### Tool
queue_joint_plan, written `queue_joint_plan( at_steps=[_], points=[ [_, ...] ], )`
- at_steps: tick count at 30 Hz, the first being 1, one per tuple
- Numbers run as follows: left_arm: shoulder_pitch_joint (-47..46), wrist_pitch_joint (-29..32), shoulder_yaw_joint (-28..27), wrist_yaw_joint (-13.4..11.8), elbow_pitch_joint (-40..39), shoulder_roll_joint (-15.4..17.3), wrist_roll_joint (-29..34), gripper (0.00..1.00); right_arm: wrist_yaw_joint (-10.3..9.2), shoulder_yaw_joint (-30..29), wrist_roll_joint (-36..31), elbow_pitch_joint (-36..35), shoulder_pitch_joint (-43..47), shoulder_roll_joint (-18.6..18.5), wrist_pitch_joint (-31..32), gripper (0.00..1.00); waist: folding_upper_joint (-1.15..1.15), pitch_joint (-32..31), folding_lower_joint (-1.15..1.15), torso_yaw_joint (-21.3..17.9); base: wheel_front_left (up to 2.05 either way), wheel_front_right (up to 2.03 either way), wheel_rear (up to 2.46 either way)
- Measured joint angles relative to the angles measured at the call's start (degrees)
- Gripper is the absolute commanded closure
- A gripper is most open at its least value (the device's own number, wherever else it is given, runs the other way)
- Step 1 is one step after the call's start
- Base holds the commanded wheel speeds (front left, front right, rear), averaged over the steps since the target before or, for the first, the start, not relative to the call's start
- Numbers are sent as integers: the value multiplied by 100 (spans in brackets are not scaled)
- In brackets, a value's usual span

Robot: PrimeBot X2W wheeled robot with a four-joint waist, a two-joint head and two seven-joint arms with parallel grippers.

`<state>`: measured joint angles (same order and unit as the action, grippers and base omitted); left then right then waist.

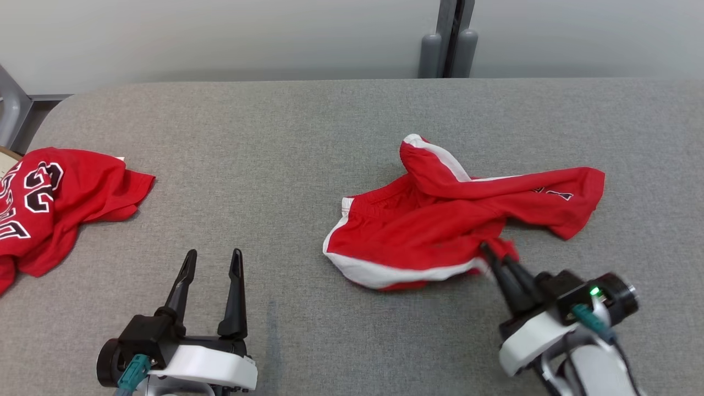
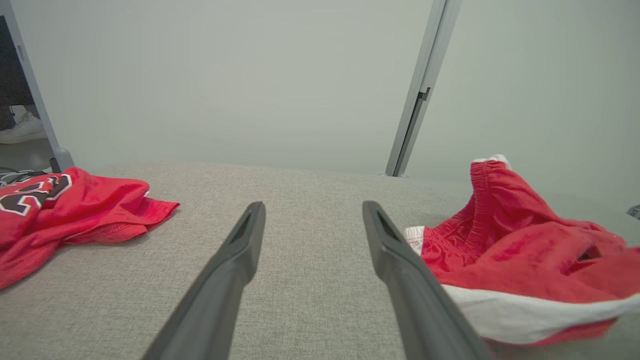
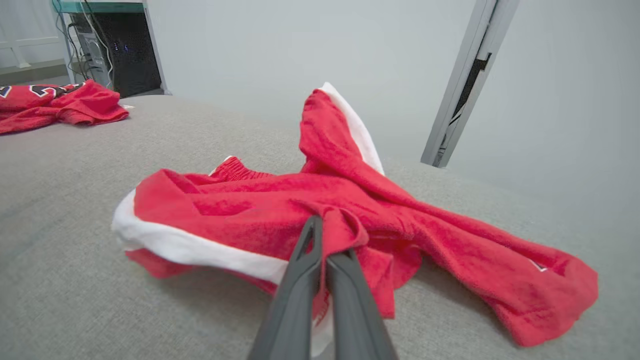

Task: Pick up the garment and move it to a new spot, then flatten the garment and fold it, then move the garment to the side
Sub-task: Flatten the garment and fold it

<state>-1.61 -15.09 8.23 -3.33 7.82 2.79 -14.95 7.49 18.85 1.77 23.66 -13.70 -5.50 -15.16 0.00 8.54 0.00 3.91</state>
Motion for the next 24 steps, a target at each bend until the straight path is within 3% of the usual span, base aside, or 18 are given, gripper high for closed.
queue_joint_plan(
  at_steps=[6, 16, 24],
  points=[
    [-5, 0, 26, 0, 0, -1, 0, 0, 0, -659, -100, -75, -336, -364, 1, 100, 0, 35, 0, -13, 0, 0, 0],
    [-109, 0, 88, -1, -3, 0, -8, 0, 0, -1518, -189, 801, -875, -820, 46, 100, 0, 188, 0, 68, 0, 0, 0],
    [-130, 0, 69, -3, -5, 0, -10, 0, 0, -1873, -242, 1534, -950, -872, 42, 100, 0, 278, 0, 87, 0, 0, 0]
  ],
)
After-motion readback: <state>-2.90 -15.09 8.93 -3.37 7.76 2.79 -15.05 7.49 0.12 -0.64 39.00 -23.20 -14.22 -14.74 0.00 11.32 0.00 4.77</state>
